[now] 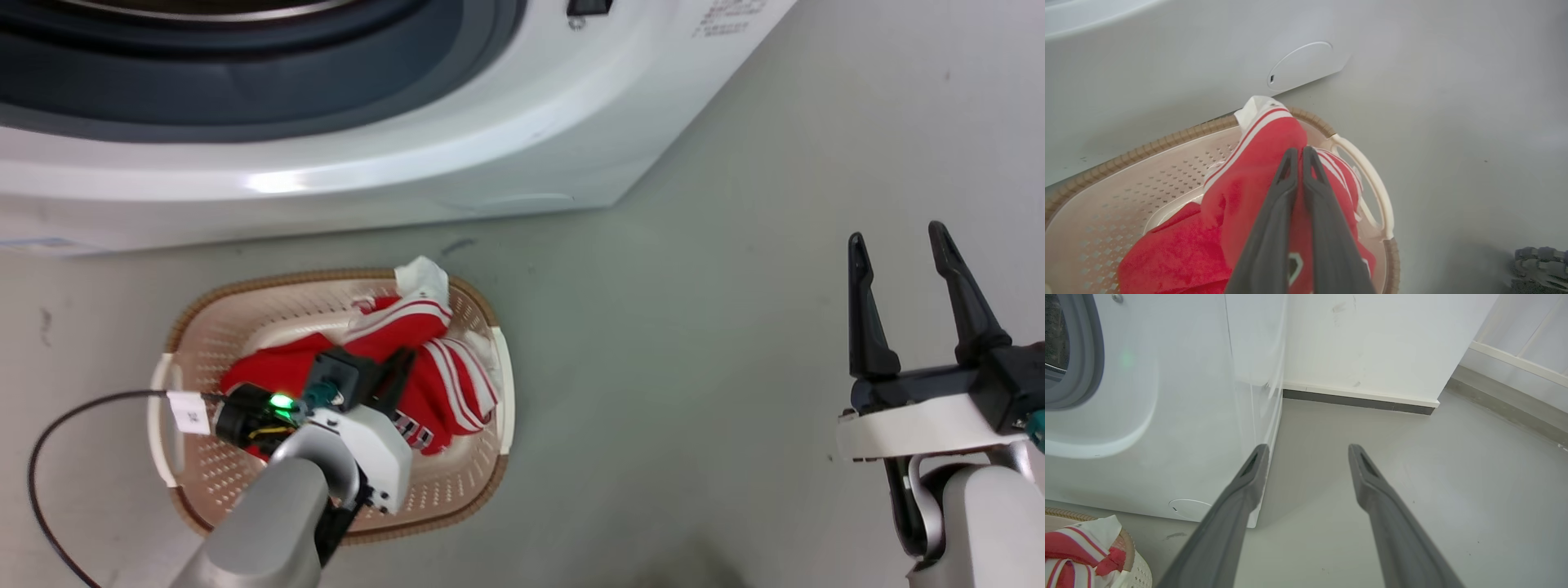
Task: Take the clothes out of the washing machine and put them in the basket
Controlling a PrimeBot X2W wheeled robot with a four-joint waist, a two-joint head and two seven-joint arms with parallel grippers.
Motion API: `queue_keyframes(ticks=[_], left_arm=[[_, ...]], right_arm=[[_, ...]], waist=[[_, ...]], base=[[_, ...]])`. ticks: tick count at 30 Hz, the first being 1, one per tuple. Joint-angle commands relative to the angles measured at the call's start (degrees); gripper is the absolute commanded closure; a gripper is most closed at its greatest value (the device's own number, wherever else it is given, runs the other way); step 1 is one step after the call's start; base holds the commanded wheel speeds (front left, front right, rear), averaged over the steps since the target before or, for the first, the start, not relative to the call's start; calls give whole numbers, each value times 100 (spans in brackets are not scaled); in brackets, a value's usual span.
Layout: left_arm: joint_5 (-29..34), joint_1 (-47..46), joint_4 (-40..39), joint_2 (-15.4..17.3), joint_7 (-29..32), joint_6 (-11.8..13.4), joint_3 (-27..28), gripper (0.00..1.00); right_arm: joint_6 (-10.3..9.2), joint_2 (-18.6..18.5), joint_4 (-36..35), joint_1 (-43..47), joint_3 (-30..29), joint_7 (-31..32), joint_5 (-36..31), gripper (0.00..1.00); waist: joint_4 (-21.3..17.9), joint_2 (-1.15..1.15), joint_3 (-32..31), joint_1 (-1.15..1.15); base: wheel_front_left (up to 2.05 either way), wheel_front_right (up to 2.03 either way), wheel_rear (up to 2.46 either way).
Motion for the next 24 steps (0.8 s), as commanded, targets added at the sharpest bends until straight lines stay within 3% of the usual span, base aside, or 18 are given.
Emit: queue_keyframes(ticks=[1,10,24], left_arm=[[19,-175,174,-1,-48,-7,25,100],[84,-1139,1682,-74,-156,-53,-41,100],[29,-1889,2771,11,-221,-69,-82,100]], right_arm=[[-4,6,-31,-120,3,-11,34,0],[-4,5,-200,-337,94,-11,238,0],[-4,5,-343,-473,298,-11,572,0]], waist=[[-206,0,399,-1],[-526,0,1208,-1],[-897,0,1850,-1]], base=[[0,0,0],[0,0,0],[0,0,0]])
